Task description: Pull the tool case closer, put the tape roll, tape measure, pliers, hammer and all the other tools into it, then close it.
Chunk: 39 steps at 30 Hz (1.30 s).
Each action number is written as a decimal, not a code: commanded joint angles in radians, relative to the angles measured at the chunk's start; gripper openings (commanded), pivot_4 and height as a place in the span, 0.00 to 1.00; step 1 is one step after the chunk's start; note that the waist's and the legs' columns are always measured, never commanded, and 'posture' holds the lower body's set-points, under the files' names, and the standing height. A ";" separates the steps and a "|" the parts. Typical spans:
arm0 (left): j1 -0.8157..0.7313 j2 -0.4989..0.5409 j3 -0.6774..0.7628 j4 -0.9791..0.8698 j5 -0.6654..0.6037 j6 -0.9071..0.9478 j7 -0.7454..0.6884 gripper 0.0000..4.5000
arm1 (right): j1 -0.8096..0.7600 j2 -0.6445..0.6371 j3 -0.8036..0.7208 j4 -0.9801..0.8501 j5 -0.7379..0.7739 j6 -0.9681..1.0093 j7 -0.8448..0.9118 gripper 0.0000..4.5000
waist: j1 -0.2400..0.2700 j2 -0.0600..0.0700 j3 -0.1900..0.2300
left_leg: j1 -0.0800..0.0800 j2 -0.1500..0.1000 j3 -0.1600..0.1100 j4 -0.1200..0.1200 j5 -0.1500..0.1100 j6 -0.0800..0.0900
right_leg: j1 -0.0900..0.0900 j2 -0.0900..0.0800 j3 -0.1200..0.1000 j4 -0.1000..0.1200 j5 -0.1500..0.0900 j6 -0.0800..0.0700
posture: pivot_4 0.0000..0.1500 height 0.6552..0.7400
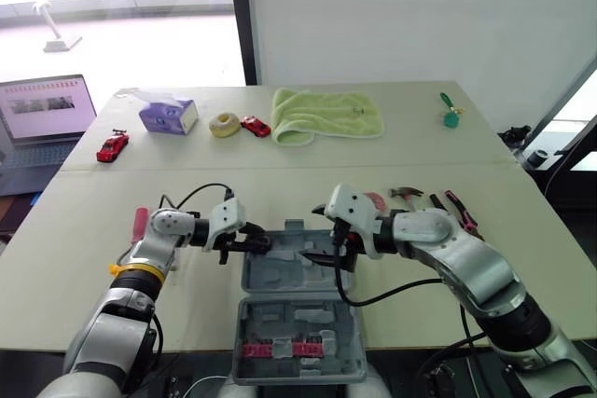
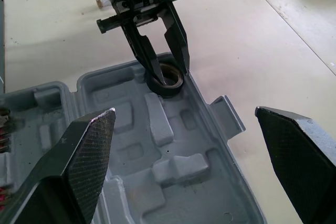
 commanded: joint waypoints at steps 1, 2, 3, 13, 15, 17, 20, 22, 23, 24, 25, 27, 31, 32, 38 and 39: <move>0.010 0.008 -0.044 0.033 0.062 -0.055 0.030 0.35 | -0.006 0.008 -0.022 -0.039 0.009 -0.007 -0.002 1.00 | 0.000 0.000 0.000 | 0.000 0.000 0.000 0.000 0.000 0.000 | 0.000 0.000 0.000 0.000 0.000 0.000 | 1.00 1.00; 0.009 0.007 -0.047 0.037 0.066 -0.057 0.032 0.35 | -0.006 0.007 -0.022 -0.039 0.009 -0.008 -0.002 1.00 | 0.000 0.000 0.000 | 0.000 0.000 0.000 0.000 0.000 0.000 | 0.000 0.000 0.000 0.000 0.000 0.000 | 1.00 1.00; 0.010 0.005 -0.050 0.040 0.067 -0.062 0.032 0.35 | -0.006 0.007 -0.022 -0.038 0.009 -0.008 -0.002 1.00 | 0.000 0.000 0.000 | 0.000 0.000 0.000 0.000 0.000 0.000 | 0.000 0.000 0.000 0.000 0.000 0.000 | 1.00 1.00; 0.003 -0.017 -0.035 0.036 0.033 -0.022 0.030 0.35 | -0.002 0.006 -0.023 -0.042 0.010 -0.005 -0.004 1.00 | 0.002 0.001 -0.001 | 0.000 0.000 0.000 0.001 0.000 0.000 | 0.001 0.000 0.000 0.000 0.000 0.000 | 1.00 1.00; -0.014 -0.027 -0.004 0.005 -0.021 0.029 0.003 0.35 | -0.002 0.003 -0.022 -0.042 0.009 -0.006 -0.003 1.00 | 0.003 0.001 -0.001 | 0.000 0.000 0.000 0.001 0.000 0.000 | 0.001 0.000 0.000 0.000 0.000 0.000 | 1.00 1.00; -0.040 -0.023 0.021 -0.031 -0.064 0.086 -0.029 0.35 | -0.003 0.003 -0.022 -0.041 0.010 -0.005 -0.001 1.00 | 0.002 0.001 -0.001 | 0.000 0.000 0.000 0.002 0.000 0.000 | 0.001 0.000 0.000 0.000 0.000 0.000 | 1.00 1.00; -0.064 -0.012 0.041 -0.066 -0.100 0.151 -0.058 0.35 | -0.004 0.003 -0.022 -0.039 0.010 -0.007 0.000 1.00 | 0.000 0.000 0.000 | 0.000 0.000 0.000 0.001 0.000 0.000 | 0.001 0.000 0.000 0.000 0.000 0.000 | 1.00 1.00; -0.081 -0.002 0.051 -0.083 -0.115 0.184 -0.070 0.35 | -0.005 0.003 -0.021 -0.035 0.009 -0.010 0.002 1.00 | 0.000 0.000 0.000 | 0.000 0.000 0.000 0.001 0.000 0.000 | 0.001 0.000 0.000 0.000 0.000 0.000 | 1.00 1.00; -0.082 0.004 0.048 -0.086 -0.110 0.184 -0.071 0.35 | -0.006 0.003 -0.020 -0.034 0.009 -0.011 0.004 1.00 | 0.000 0.000 0.000 | 0.000 0.000 0.000 0.002 0.000 0.000 | 0.001 0.000 0.000 0.000 0.000 0.000 | 1.00 1.00; -0.078 0.008 0.044 -0.086 -0.105 0.184 -0.070 0.35 | -0.006 0.004 -0.020 -0.035 0.009 -0.011 0.004 1.00 | -0.001 0.000 0.000 | 0.000 0.000 0.000 0.001 0.000 0.000 | 0.001 0.000 0.000 0.000 0.000 0.000 | 1.00 1.00; -0.072 0.010 0.042 -0.085 -0.103 0.182 -0.071 0.35 | -0.006 0.004 -0.020 -0.035 0.009 -0.012 0.004 1.00 | -0.003 0.001 -0.001 | 0.000 0.000 0.000 0.001 0.000 0.000 | 0.001 0.000 0.000 0.000 0.000 0.000 | 1.00 1.00; -0.064 0.011 0.039 -0.075 -0.094 0.173 -0.063 0.35 | -0.006 0.003 -0.019 -0.034 0.008 -0.013 0.004 1.00 | -0.004 0.001 -0.001 | 0.000 0.000 0.000 0.001 0.000 0.000 | 0.001 0.000 0.000 0.000 0.000 0.000 | 1.00 1.00; -0.046 0.010 0.024 -0.047 -0.064 0.144 -0.038 0.35 | -0.006 0.002 -0.022 -0.035 0.010 -0.012 0.005 1.00 | -0.001 0.000 0.000 | 0.000 0.000 0.000 0.001 0.000 0.000 | 0.001 0.000 0.000 0.000 0.000 0.000 | 1.00 1.00; -0.040 0.008 0.022 -0.049 -0.060 0.136 -0.037 0.35 | -0.004 0.000 -0.022 -0.036 0.009 -0.011 0.005 1.00 | -0.001 0.000 0.000 | 0.000 0.000 0.000 0.001 0.000 0.000 | 0.001 0.000 0.000 0.000 0.000 0.000 | 1.00 1.00; -0.027 -0.005 0.020 -0.067 -0.068 0.132 -0.040 0.35 | 0.003 -0.009 -0.026 -0.046 0.011 -0.004 0.005 1.00 | 0.000 0.000 0.000 | 0.000 0.000 0.000 0.002 0.000 0.000 | 0.001 0.000 0.000 0.000 0.000 0.000 | 1.00 1.00; -0.028 -0.006 0.022 -0.071 -0.072 0.137 -0.042 0.35 | 0.004 -0.010 -0.027 -0.048 0.011 -0.003 0.006 1.00 | 0.000 0.000 0.000 | 0.000 0.000 0.000 0.002 0.000 0.000 | 0.001 0.000 0.000 0.000 0.000 0.000 | 1.00 1.00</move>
